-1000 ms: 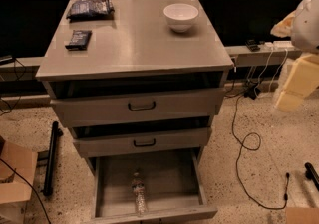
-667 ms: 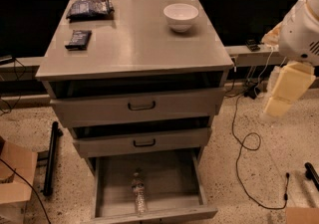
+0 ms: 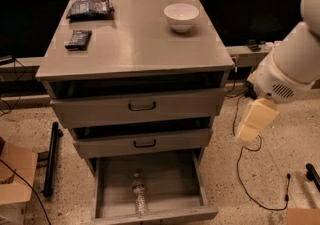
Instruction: Pick water bottle from bottom drawer and place on counter
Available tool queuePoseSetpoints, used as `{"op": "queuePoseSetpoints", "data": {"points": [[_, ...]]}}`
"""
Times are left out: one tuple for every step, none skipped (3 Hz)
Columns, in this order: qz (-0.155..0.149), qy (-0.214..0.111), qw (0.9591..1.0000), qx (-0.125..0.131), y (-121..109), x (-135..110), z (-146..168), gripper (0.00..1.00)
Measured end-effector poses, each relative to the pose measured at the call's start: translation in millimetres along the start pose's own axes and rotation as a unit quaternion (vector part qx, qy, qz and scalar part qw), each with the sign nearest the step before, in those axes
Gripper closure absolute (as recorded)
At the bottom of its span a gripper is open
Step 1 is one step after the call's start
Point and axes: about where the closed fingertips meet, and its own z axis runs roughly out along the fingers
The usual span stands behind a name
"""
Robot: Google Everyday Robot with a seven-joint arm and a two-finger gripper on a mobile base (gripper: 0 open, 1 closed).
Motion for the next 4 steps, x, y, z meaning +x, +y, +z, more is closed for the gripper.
{"op": "queuePoseSetpoints", "data": {"points": [[0.002,-0.002,1.0,0.002,-1.0,0.0,7.9,0.0],[0.033,0.006,0.9994,-0.002,-1.2,7.9,23.4,0.0],[0.09,-0.004,0.9954,-0.034,3.8,17.0,66.6,0.0],[0.13,-0.02,0.9882,-0.078,14.7,19.6,116.0,0.0]]}}
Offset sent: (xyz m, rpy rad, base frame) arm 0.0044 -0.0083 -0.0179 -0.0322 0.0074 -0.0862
